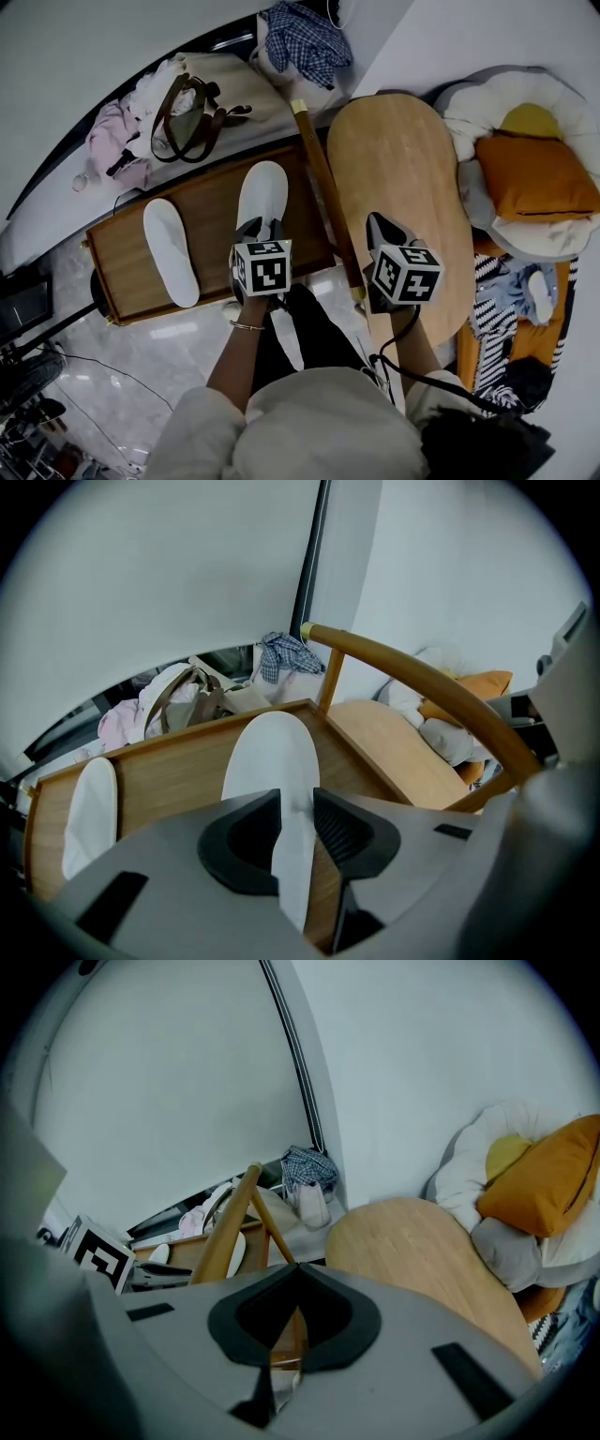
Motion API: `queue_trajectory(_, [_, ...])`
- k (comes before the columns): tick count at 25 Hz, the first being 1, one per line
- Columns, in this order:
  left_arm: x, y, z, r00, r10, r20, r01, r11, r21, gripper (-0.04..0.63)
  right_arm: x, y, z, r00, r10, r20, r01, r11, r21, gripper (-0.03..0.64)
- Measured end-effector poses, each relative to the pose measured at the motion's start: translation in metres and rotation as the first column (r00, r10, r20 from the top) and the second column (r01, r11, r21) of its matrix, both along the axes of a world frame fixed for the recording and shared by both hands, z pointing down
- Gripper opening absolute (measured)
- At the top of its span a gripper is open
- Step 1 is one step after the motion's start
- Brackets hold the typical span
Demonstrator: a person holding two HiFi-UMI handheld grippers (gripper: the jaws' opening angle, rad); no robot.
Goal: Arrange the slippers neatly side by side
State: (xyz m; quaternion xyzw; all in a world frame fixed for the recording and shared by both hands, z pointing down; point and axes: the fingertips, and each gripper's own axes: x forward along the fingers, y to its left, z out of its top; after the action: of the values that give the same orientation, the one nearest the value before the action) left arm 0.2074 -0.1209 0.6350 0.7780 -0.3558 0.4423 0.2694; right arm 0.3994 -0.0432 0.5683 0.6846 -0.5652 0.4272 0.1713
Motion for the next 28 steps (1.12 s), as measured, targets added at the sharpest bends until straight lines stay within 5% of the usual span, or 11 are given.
queue_trajectory(28, [-0.015,-0.005,-0.002,0.998,-0.042,0.042,0.041,0.999,0.029,0.034,0.002,0.005,-0.005,1.000,0.024,0.008,-0.024,1.000,0.018,0.034])
